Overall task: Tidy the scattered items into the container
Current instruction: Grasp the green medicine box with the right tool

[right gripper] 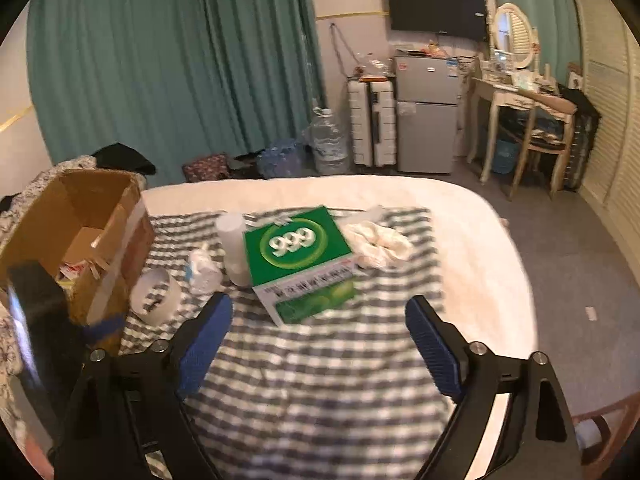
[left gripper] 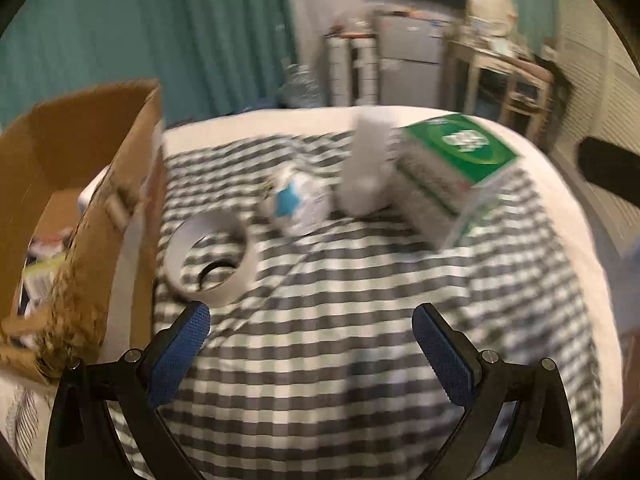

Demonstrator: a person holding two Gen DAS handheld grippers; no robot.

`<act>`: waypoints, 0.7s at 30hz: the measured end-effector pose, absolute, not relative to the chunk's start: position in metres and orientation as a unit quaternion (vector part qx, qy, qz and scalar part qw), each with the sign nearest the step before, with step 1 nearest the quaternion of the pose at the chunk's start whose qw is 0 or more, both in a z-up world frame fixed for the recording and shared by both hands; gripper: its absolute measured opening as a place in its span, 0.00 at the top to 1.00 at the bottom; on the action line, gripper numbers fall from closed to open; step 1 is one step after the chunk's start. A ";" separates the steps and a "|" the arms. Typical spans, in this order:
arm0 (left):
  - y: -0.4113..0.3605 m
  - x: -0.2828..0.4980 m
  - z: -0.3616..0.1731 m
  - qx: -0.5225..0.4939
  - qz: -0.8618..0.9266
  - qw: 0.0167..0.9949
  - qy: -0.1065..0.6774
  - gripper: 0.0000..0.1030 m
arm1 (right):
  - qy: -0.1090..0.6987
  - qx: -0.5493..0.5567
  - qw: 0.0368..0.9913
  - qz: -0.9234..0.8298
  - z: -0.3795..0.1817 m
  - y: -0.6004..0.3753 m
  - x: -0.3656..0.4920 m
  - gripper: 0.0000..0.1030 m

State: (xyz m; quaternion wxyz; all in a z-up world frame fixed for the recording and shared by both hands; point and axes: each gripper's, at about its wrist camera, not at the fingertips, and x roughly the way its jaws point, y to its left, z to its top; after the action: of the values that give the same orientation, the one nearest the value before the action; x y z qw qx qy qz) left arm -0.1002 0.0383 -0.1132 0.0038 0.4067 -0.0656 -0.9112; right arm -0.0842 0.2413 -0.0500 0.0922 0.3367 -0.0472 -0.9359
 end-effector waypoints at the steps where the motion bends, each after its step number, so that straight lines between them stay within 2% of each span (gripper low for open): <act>1: 0.040 -0.099 -0.116 0.400 -0.913 0.008 -0.075 0.00 | -0.043 0.339 0.100 -0.935 -0.051 0.238 -0.088 0.08; 5: 0.049 -0.098 -0.126 0.396 -0.912 0.022 -0.103 0.00 | 0.034 0.332 0.103 -0.937 -0.057 0.215 -0.106 0.05; 10: 0.050 -0.100 -0.137 0.415 -0.906 0.013 -0.080 0.00 | 0.133 0.316 0.112 -0.933 -0.075 0.195 -0.119 0.05; 12: 0.051 -0.103 -0.138 0.409 -0.908 0.029 -0.086 0.00 | 0.143 0.318 0.115 -0.930 -0.083 0.197 -0.124 0.04; 16: 0.045 -0.109 -0.137 0.403 -0.910 0.066 -0.070 0.00 | 0.113 0.330 0.136 -0.927 -0.095 0.206 -0.140 0.03; 21: 0.036 -0.114 -0.140 0.410 -0.906 0.086 -0.053 0.00 | 0.135 0.332 0.146 -0.922 -0.107 0.200 -0.156 0.00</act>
State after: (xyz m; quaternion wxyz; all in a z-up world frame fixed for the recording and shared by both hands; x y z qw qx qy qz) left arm -0.1138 0.0362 -0.1396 0.0863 0.4101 -0.0528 -0.9064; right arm -0.1563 0.2001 -0.1068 0.1462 0.3320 0.1353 -0.9220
